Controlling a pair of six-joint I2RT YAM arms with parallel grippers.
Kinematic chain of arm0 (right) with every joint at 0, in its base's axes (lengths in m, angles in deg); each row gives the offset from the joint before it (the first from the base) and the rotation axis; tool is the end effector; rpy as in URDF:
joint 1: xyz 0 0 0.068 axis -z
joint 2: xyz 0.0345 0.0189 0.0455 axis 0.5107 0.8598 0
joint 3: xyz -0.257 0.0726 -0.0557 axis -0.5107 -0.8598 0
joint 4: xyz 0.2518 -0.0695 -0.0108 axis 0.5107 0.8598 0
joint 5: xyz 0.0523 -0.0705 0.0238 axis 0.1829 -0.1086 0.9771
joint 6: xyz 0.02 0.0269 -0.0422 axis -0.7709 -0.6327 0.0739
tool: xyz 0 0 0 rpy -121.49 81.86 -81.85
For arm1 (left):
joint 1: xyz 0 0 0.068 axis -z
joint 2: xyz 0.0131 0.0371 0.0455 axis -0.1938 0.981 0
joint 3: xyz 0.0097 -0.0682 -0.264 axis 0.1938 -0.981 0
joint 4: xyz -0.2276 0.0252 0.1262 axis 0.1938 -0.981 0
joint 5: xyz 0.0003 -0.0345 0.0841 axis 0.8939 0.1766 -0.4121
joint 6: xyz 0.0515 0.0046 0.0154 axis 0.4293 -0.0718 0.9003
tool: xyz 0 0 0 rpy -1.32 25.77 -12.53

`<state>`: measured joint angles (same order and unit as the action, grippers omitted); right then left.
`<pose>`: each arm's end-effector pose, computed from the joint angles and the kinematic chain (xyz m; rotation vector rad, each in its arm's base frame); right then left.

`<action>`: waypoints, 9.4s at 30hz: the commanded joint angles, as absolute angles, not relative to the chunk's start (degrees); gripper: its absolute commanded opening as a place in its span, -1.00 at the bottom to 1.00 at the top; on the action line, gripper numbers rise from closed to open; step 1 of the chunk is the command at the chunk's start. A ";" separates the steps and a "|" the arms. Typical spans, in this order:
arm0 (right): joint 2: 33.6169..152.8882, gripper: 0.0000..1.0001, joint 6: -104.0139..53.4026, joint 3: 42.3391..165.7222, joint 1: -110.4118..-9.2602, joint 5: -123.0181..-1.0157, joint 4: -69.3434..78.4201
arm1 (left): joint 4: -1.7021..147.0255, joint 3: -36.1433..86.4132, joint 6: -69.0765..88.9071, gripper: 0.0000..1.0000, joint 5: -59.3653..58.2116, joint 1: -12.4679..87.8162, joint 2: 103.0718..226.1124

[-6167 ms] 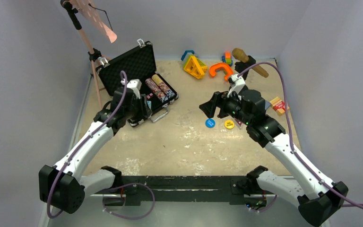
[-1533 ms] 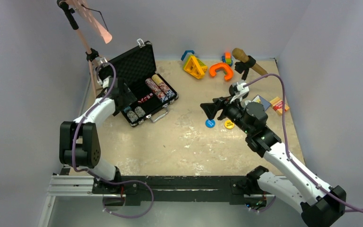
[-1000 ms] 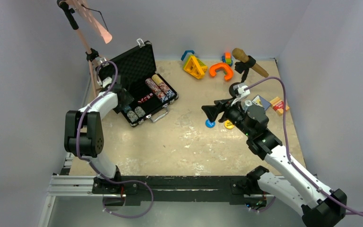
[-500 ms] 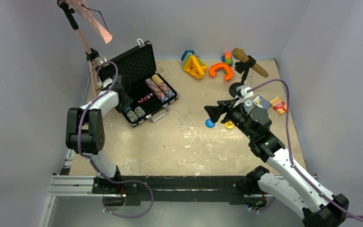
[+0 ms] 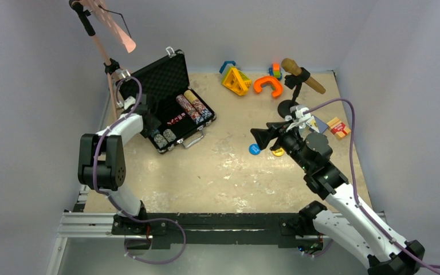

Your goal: Pack up texas hold em set

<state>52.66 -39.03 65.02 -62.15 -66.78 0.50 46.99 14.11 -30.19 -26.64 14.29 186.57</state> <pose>0.1503 0.0940 0.3274 -0.1952 1.6166 0.7450 0.3413 -0.0077 0.1856 -1.1405 2.2671 0.0378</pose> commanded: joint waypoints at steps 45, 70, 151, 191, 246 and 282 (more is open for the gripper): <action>49.68 0.56 -37.64 67.98 -62.33 -72.99 7.77 | 44.46 6.97 -23.16 0.58 -28.15 18.38 170.46; 69.65 0.87 -37.58 81.82 -32.30 -85.56 38.10 | 37.90 5.99 6.23 0.65 -0.18 20.75 140.31; 97.94 -1.00 -47.85 99.57 -69.38 -24.24 22.74 | 48.55 3.70 9.23 0.65 28.67 45.45 149.10; 89.05 0.64 -47.28 94.98 -64.80 -24.44 19.11 | 45.94 4.79 9.11 -1.00 21.70 46.22 148.87; 65.38 0.66 -45.21 78.23 -55.14 -39.06 18.25 | 59.43 16.56 -20.92 -1.00 -6.55 2.74 185.90; 63.05 0.66 -44.73 77.07 -55.10 -44.64 19.55 | 54.95 15.46 -18.89 0.14 -12.33 5.20 181.14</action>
<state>64.99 -44.84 77.54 -55.40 -40.49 20.02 53.15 14.70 -20.70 -9.96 4.30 184.65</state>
